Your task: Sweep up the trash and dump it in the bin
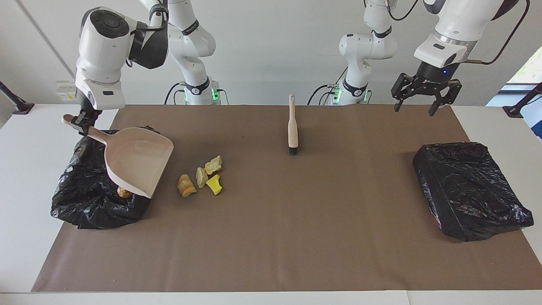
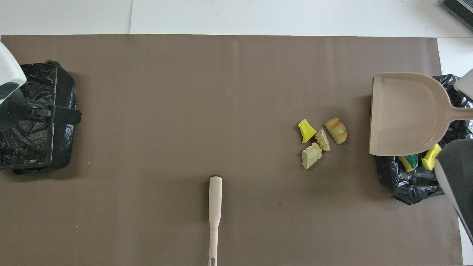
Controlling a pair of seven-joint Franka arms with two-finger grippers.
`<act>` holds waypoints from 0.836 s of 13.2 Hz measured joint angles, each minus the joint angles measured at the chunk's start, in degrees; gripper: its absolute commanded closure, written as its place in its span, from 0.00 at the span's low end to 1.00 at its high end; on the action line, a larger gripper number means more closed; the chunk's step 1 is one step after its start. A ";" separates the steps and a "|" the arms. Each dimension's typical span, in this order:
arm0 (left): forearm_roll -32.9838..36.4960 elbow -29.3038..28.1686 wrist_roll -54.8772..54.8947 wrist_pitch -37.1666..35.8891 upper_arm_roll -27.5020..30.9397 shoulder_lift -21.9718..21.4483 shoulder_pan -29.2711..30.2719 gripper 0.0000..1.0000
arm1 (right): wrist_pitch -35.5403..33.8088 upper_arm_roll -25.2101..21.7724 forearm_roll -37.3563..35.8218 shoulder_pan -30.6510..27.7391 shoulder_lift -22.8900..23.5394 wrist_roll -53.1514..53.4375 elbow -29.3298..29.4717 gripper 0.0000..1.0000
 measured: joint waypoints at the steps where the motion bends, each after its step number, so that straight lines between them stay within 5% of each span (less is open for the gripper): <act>1: 0.00 0.07 0.09 -0.41 0.10 0.10 1.08 0.00 | -0.18 0.55 2.54 0.31 0.10 4.56 -0.53 1.00; 6: 0.00 0.59 2.71 -0.82 0.17 0.18 3.85 0.00 | -2.85 1.76 13.66 11.09 2.62 35.93 -1.13 1.00; 11: 0.00 0.59 2.71 -1.06 -0.40 0.18 3.84 0.00 | -0.34 1.95 26.23 23.09 11.98 68.06 3.75 1.00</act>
